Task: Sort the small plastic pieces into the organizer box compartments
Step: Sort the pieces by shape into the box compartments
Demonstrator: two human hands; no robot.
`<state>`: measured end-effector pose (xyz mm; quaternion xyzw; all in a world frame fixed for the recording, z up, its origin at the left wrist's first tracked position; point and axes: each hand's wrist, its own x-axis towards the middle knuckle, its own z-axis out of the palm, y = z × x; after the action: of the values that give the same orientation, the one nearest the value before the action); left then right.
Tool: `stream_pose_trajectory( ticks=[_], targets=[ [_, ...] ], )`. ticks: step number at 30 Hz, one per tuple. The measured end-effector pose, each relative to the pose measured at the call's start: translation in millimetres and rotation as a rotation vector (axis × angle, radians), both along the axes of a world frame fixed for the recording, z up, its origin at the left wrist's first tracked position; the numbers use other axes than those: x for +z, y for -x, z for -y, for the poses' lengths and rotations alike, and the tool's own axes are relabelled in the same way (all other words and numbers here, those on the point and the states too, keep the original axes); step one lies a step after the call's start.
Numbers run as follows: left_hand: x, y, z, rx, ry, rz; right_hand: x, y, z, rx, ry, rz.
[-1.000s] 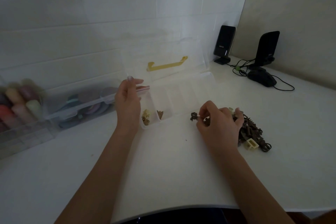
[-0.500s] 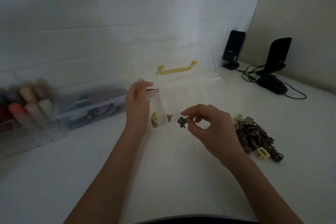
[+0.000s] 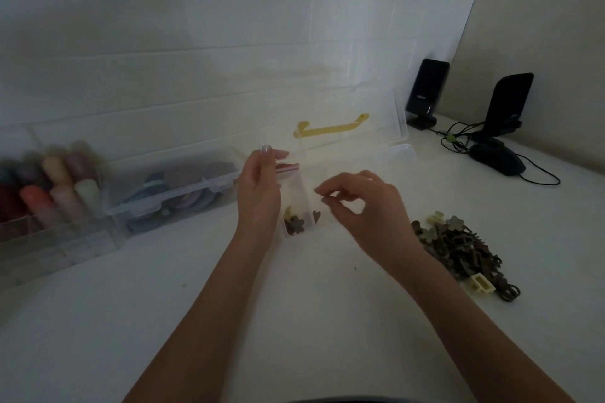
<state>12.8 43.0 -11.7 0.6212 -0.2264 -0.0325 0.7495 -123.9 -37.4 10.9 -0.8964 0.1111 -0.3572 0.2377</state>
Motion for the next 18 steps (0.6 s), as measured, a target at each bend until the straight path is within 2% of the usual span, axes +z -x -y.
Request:
stream_pose_trajectory(
  ticks=[3, 10, 14, 18],
  targets=[
    [1, 0, 1, -0.016, 0.007, -0.024, -4, 30, 20, -0.05, -0.018, -0.034],
    [3, 2, 1, -0.009, 0.007, -0.01, -23, 81, 48, -0.189, -0.076, -0.295],
    [3, 2, 0, -0.02, 0.012, -0.004, -25, 76, 48, -0.208, 0.05, -0.368],
    [4, 3, -2, -0.027, 0.019, -0.003, -25, 77, 46, -0.314, 0.155, -0.443]
  ],
)
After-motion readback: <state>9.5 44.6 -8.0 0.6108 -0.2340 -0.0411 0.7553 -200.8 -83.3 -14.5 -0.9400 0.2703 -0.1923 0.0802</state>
